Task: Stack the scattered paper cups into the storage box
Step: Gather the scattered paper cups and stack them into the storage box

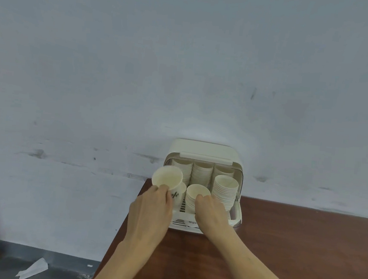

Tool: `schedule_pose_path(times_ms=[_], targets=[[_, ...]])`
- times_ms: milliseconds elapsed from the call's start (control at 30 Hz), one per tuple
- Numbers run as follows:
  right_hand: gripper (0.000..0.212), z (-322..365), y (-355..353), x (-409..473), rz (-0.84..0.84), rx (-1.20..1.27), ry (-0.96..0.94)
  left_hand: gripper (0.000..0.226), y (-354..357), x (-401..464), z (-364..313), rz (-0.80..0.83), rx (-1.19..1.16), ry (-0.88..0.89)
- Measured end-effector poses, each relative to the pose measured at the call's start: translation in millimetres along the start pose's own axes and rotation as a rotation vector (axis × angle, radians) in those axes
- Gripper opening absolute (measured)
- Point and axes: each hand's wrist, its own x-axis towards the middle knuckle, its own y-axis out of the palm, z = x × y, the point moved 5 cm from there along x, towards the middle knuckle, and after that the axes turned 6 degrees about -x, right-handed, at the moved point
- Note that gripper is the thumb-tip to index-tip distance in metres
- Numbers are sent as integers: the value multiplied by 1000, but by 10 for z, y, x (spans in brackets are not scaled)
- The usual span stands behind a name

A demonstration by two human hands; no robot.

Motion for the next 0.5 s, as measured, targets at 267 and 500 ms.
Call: schedule_pose_path(times_ms=[267,500], targets=[[23,23,26,-8,-2,16,9,26,314,409,103,-16,-37,85],[25,15,35,0,-4,28,-5,18,707,495,269,122,41,56]])
